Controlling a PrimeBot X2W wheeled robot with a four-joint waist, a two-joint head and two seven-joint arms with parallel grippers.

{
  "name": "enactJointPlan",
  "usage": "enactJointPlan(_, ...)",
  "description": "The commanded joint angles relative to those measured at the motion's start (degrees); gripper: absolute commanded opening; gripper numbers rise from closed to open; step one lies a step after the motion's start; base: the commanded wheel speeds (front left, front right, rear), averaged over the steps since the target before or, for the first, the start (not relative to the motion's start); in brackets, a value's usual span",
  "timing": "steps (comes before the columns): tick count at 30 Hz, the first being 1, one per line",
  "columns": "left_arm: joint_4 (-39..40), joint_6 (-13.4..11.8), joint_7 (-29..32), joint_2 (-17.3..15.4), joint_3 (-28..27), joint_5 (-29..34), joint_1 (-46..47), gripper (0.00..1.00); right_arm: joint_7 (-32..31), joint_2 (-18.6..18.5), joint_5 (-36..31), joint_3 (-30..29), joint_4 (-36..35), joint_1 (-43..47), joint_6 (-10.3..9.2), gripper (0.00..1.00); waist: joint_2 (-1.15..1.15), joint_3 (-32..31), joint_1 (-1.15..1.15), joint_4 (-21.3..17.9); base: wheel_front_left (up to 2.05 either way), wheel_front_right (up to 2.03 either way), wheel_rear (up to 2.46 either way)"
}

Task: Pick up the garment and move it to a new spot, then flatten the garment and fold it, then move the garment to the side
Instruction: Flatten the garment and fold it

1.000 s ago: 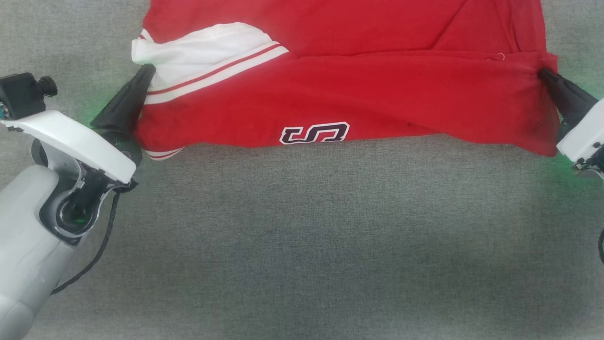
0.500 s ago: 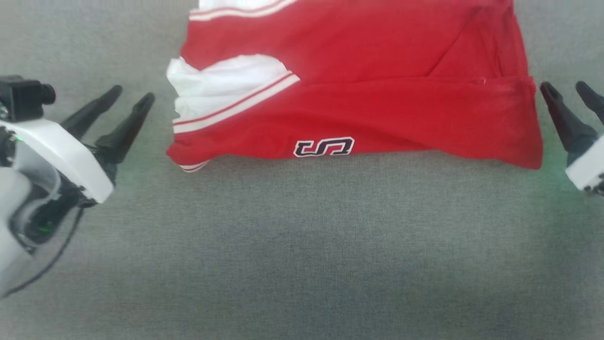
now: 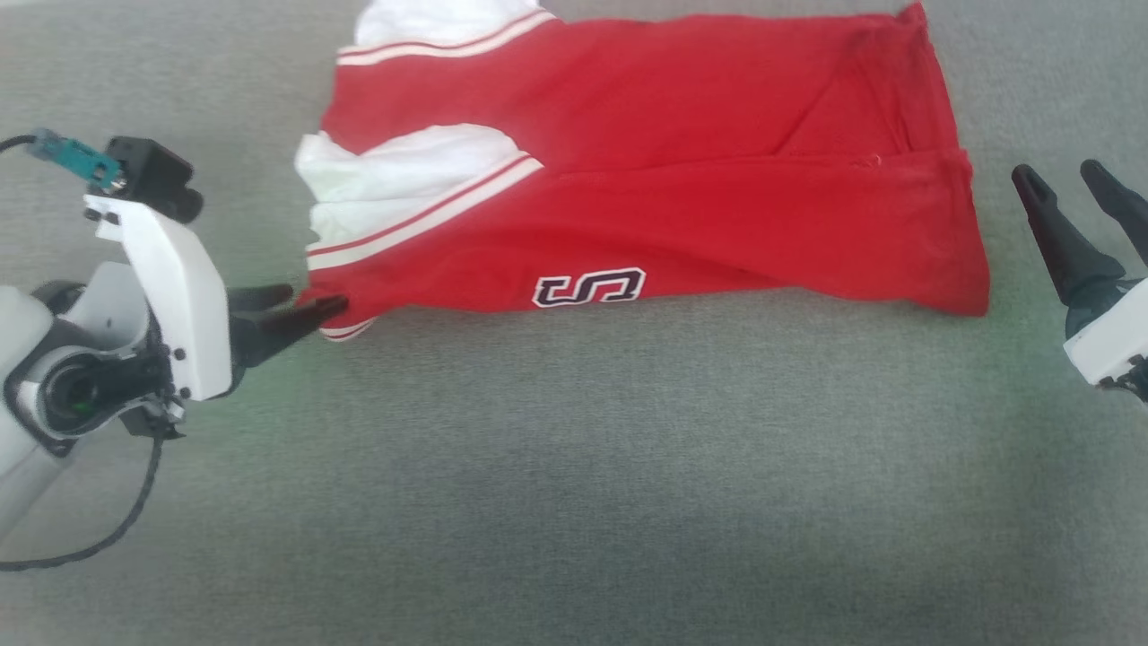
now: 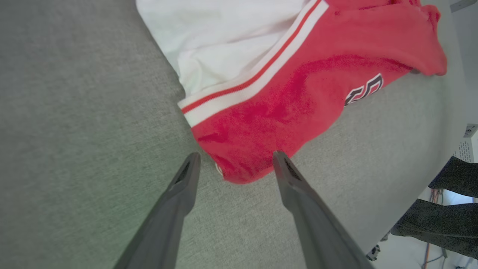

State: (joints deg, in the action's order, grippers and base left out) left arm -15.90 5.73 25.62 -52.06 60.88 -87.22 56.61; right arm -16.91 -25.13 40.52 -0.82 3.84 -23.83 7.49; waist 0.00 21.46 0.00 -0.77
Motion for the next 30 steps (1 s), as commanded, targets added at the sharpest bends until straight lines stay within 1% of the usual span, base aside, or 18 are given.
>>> enactJointPlan(1, -0.69, -0.57, 1.18, 0.7, 0.08, -1.1, 0.53, 1.0, -0.13, 0.18, -0.05, 0.01, -0.32, -0.56, 0.0, 1.0, 0.0, 1.12, 0.0, -1.05, 0.0, 0.0, 0.0)
enactJointPlan(4, -3.08, -0.83, 3.6, 1.67, 0.59, -2.01, 1.26, 1.0, -0.23, 0.61, -0.35, 0.24, -1.22, -0.96, 0.0, 1.0, 0.0, 2.47, 0.0, -2.24, 0.0, 0.0, 0.0)
enactJointPlan(9, -7.1, -0.07, 8.12, 4.04, 2.43, -4.36, -0.22, 1.0, -0.61, 1.12, -0.89, -0.1, -2.23, -1.03, 0.0, 1.0, 0.0, 4.01, 0.0, -3.55, 0.0, 0.0, 0.0)
enactJointPlan(10, -7.71, 0.1, 8.91, 4.4, 2.67, -4.52, -0.59, 0.93, -0.63, 1.04, -1.0, -0.24, -2.25, -1.03, 0.0, 1.0, 0.0, 4.17, 0.0, -3.66, 0.0, 0.0, 0.0)
enactJointPlan(11, -8.12, 0.32, 9.33, 4.85, 2.69, -4.94, -0.8, 0.53, -0.81, 0.95, -1.07, -0.2, -2.35, -1.07, 0.0, 1.0, 0.0, 4.35, 0.0, -3.73, 0.0, 0.0, 0.0)
enactJointPlan(13, -8.55, 0.85, 9.36, 5.64, 2.06, -6.47, -1.15, 0.0, -1.76, 0.6, -1.39, 0.1, -2.77, -1.05, 0.0, 1.0, 0.0, 4.6, 0.0, -3.74, 0.0, 0.0, 0.0)
enactJointPlan(15, -8.43, 1.14, 9.5, 6.06, 1.65, -7.22, -1.0, 0.0, -3.4, -0.57, -1.94, 1.06, -3.16, -1.31, 0.0, 1.0, 0.0, 4.88, 0.0, -3.49, 0.0, 0.0, 0.0)
enactJointPlan(18, -8.06, 1.48, 8.56, 6.13, 0.98, -6.48, -0.17, 0.0, -7.41, -3.1, -3.45, 3.7, -3.88, -2.4, 0.0, 1.0, 0.0, 5.43, 0.0, -2.81, 0.0, 0.0, 0.0)
enactJointPlan(23, -6.33, 1.7, 7.29, 7.18, 0.76, -5.11, 0.62, 0.0, -19.46, -6.88, -3.66, 8.64, -2.7, -5.79, 0.0, 1.0, 0.0, 6.58, 0.0, -1.21, 0.0, 0.0, 0.0)
enactJointPlan(25, -5.18, 1.7, 6.73, 7.61, 0.66, -4.55, 0.68, 0.0, -24.97, -7.44, -3.37, 9.47, -1.13, -7.67, 0.0, 1.0, 0.0, 7.1, 0.0, -0.59, 0.0, 0.0, 0.0)
enactJointPlan(27, -4.26, 1.72, 6.09, 8.03, 0.64, -3.88, 0.78, 0.0, -30.33, -7.25, -2.95, 9.89, 0.73, -9.32, 0.0, 1.0, 0.0, 7.58, 0.0, 0.09, 0.0, 0.0, 0.0)
enactJointPlan(30, -3.33, 1.73, 5.23, 8.99, 0.63, -3.09, 0.89, 0.0, -36.98, -7.91, -4.4, 10.6, 3.12, -10.46, 0.0, 1.0, 0.0, 8.05, 0.0, 1.26, 0.0, 0.0, 0.0)
